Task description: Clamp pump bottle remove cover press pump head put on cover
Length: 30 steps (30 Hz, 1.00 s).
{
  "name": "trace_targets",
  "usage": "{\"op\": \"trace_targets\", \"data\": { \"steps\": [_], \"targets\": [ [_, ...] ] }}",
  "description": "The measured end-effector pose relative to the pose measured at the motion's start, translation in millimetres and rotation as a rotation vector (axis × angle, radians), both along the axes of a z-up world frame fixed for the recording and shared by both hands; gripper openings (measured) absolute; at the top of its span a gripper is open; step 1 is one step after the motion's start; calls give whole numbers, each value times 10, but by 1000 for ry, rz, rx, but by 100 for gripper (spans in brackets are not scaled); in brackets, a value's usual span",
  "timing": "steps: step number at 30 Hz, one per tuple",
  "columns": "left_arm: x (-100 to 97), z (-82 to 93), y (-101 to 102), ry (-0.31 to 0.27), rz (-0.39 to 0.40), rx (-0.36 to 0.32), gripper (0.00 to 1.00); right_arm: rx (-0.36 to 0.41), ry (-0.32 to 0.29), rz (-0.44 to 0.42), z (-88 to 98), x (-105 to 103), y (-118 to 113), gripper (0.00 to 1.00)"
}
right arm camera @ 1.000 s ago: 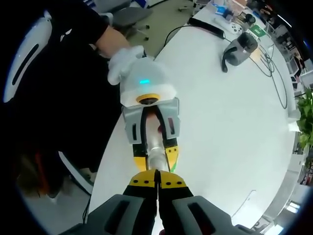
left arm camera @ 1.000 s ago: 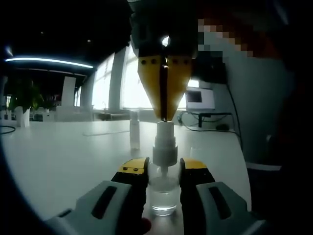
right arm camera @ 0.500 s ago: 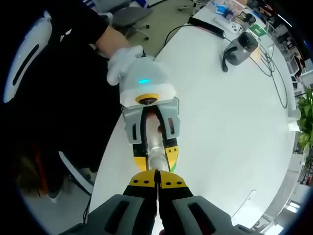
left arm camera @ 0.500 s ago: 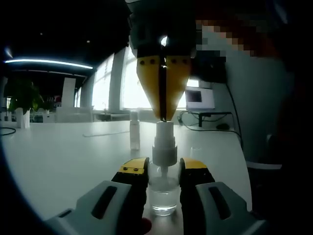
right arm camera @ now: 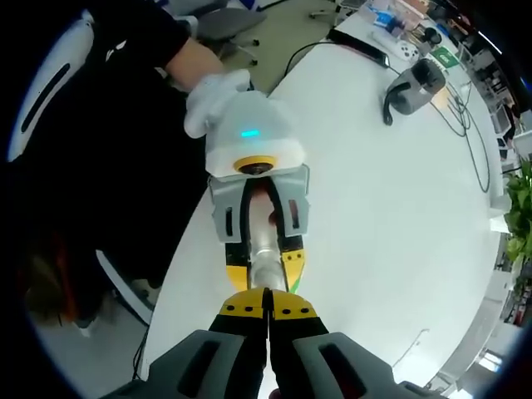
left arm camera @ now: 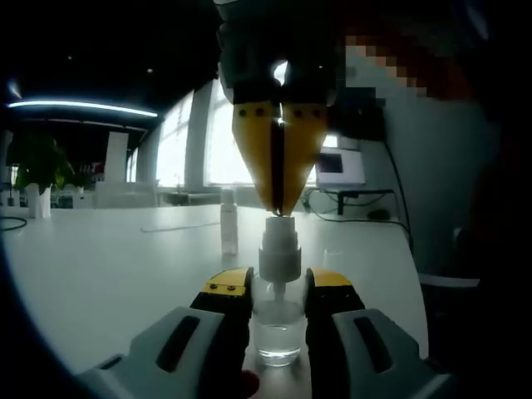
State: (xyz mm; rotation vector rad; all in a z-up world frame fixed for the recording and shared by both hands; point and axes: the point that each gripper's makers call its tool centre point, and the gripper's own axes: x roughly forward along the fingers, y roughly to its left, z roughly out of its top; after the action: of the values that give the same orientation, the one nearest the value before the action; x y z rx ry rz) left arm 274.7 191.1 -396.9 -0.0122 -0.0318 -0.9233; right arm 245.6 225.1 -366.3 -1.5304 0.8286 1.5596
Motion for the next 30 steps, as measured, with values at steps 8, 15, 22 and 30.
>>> {"op": "trace_targets", "data": {
  "steps": [8, 15, 22, 30],
  "targets": [
    [-6, 6, -2, -1, 2, 0, 16, 6, 12, -34, 56, 21, 8, 0],
    [-1, 2, 2, 3, 2, -4, 16, 15, 25, -59, 66, 24, 13, 0],
    [-1, 4, 2, 4, 2, -5, 16, 12, 28, -56, 63, 17, 16, 0],
    [-1, 5, 1, 6, 4, -8, 16, 15, 25, -57, 61, 12, 9, 0]
  ]
}}
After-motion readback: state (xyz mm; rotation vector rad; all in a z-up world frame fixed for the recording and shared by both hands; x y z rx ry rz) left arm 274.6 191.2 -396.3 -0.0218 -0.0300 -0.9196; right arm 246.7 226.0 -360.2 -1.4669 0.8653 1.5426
